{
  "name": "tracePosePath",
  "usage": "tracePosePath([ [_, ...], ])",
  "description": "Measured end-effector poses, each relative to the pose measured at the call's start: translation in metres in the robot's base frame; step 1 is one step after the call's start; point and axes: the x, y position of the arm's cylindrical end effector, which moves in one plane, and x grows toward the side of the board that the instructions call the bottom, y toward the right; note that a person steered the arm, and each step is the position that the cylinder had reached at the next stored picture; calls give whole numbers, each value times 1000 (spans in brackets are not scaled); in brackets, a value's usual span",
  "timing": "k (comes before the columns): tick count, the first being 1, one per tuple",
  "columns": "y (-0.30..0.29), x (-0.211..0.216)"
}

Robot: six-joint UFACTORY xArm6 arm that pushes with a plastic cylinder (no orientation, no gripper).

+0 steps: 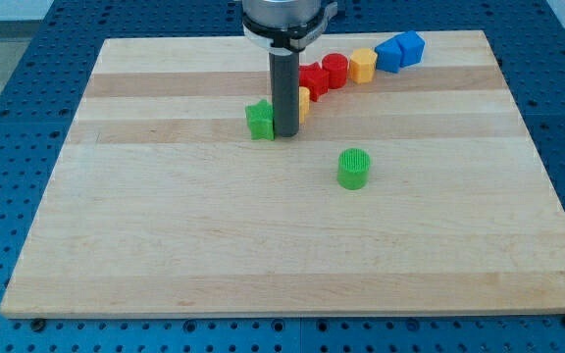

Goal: Push the yellow heart to the left of the red star

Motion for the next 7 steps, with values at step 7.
tracePosePath([
  [7, 53, -19],
])
